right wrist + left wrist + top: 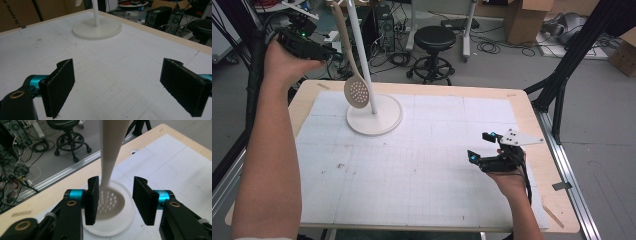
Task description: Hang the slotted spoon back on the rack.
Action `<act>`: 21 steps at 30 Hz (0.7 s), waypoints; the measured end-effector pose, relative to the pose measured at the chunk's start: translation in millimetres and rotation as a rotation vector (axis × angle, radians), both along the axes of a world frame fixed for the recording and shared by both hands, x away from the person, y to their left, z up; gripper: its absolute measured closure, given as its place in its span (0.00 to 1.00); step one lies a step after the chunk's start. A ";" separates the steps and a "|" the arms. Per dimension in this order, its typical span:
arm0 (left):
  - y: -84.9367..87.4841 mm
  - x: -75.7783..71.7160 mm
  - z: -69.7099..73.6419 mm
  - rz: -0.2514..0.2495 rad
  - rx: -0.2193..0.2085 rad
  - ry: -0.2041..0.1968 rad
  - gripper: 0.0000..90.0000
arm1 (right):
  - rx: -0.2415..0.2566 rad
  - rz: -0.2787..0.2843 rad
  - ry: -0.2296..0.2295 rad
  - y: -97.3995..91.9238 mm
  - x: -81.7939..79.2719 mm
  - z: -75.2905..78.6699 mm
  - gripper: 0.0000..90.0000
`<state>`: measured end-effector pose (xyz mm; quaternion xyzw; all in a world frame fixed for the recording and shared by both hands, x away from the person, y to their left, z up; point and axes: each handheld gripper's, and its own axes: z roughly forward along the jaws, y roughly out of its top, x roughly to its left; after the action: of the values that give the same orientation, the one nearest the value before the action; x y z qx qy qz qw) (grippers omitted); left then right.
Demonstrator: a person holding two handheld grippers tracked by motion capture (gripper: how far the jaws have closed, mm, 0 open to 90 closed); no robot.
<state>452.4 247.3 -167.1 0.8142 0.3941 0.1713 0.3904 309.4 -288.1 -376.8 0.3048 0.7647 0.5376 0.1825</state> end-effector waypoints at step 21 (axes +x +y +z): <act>18.3 -35.5 -21.2 -0.025 -0.059 -0.083 0.44 | 0.011 -0.007 -0.018 -3.1 -2.7 5.5 0.13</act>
<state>417.0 265.5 -188.3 0.7995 0.3722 0.1885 0.4322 306.7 -291.2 -371.3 0.3039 0.7588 0.5440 0.1895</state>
